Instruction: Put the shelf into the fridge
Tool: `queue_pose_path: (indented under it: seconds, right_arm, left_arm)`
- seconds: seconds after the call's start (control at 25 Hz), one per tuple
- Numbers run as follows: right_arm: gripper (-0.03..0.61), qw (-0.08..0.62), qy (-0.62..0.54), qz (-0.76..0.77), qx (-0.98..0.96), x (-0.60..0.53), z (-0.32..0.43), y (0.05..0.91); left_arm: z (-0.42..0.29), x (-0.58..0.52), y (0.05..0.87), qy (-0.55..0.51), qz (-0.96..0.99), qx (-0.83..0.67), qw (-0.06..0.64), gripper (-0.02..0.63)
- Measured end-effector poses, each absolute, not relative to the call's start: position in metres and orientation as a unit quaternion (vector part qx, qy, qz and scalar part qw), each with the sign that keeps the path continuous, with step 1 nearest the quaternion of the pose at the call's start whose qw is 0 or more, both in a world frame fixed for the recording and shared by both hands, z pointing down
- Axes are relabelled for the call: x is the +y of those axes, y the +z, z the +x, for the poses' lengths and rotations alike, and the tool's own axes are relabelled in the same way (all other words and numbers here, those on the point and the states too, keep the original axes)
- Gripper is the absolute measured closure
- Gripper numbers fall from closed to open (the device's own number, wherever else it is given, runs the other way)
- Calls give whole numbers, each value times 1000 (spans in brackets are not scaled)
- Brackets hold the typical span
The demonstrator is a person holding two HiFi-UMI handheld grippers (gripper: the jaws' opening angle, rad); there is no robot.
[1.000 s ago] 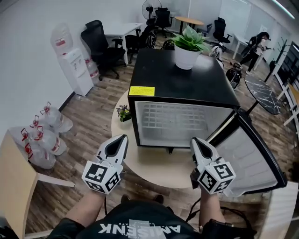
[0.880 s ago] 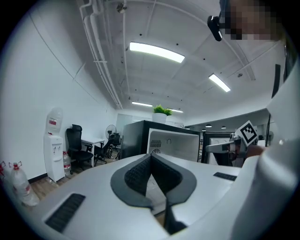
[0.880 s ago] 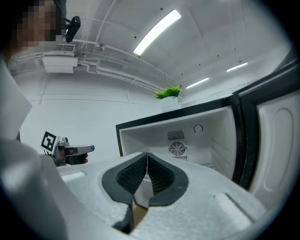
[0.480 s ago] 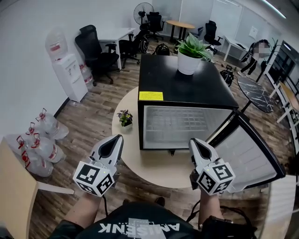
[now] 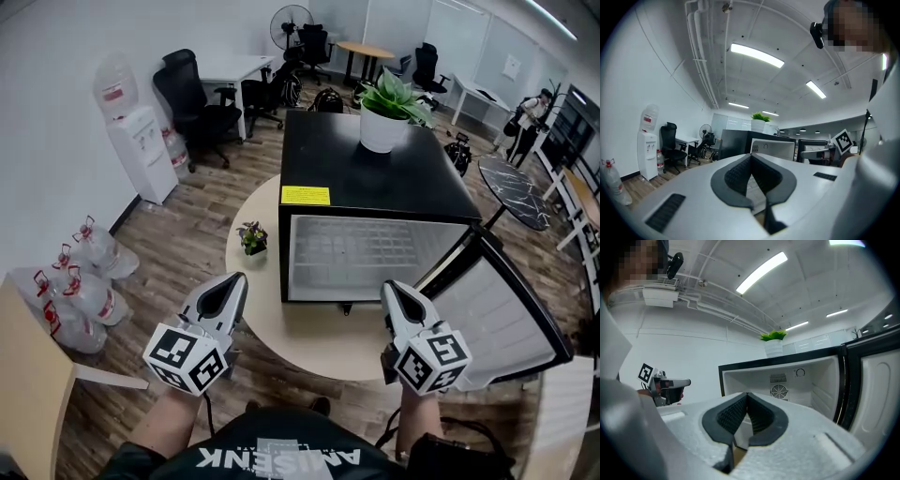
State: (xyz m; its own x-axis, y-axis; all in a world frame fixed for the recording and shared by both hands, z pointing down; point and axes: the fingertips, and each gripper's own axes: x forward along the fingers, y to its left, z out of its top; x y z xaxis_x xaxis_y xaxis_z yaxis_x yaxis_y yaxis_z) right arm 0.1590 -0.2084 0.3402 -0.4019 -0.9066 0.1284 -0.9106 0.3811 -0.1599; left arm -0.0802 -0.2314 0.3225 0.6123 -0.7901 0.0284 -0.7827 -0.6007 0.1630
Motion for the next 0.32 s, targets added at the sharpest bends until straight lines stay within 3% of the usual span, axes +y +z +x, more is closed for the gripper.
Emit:
queue_pose_path:
  seconds: [0.32]
  right_arm:
    - [572, 8, 107, 544, -832, -206, 162, 340]
  left_arm:
    - [-74, -232, 333, 11, 887, -456, 78, 612]
